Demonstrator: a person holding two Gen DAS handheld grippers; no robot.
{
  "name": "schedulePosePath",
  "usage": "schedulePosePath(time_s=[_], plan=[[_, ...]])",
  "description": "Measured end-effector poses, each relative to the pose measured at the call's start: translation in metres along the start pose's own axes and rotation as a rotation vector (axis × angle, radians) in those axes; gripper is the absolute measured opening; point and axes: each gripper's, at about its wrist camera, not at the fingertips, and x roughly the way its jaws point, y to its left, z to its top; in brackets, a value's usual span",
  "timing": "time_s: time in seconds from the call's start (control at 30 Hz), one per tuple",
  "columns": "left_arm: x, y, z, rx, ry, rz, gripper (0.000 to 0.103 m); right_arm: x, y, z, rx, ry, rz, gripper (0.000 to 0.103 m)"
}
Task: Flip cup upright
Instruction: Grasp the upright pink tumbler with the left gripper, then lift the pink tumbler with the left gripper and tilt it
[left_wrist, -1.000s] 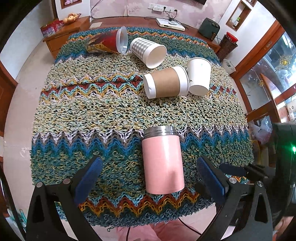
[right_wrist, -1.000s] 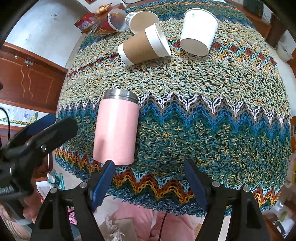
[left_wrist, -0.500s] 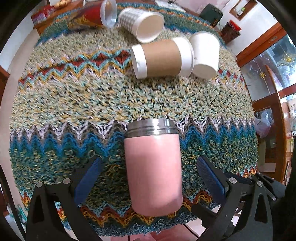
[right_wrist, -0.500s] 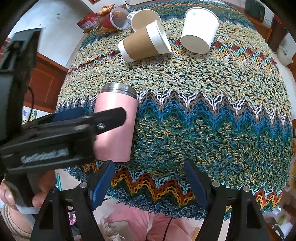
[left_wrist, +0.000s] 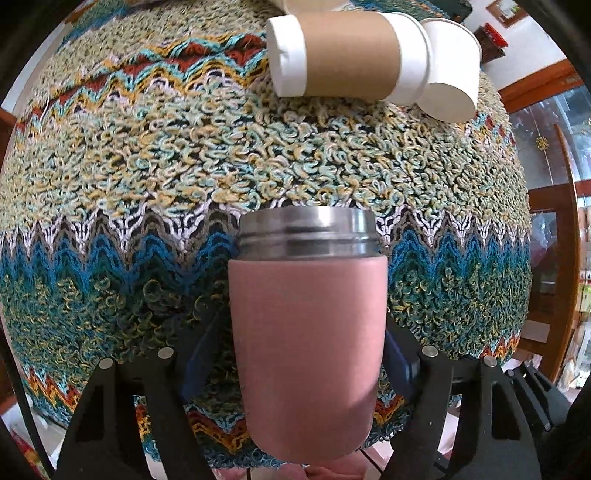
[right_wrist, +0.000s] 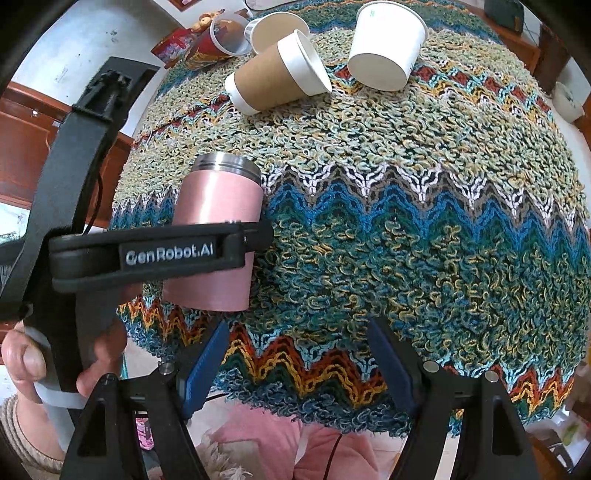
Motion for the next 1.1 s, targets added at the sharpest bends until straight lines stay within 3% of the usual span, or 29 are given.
schedulePosePath(time_s=[0.33, 0.6, 0.73, 0.87, 1.1], plan=[[0.004, 0.000, 0.024, -0.042, 0.081, -0.037, 0.070, -0.007, -0.002, -0.005, 0.002, 0.002, 0.022, 0.078], [-0.002, 0.009, 0.021, -0.059, 0.066, -0.047, 0.069, -0.006, -0.005, -0.008, 0.018, 0.013, 0.036, 0.078], [-0.016, 0.007, 0.011, -0.039, -0.013, 0.011, 0.069, -0.010, -0.010, -0.011, 0.025, 0.009, 0.042, 0.078], [-0.036, 0.001, 0.008, -0.008, -0.123, 0.002, 0.069, -0.015, -0.019, -0.013, 0.039, 0.002, 0.053, 0.078], [-0.059, -0.003, 0.001, 0.040, -0.450, -0.006, 0.069, -0.020, -0.032, -0.013, 0.050, -0.024, 0.059, 0.078]])
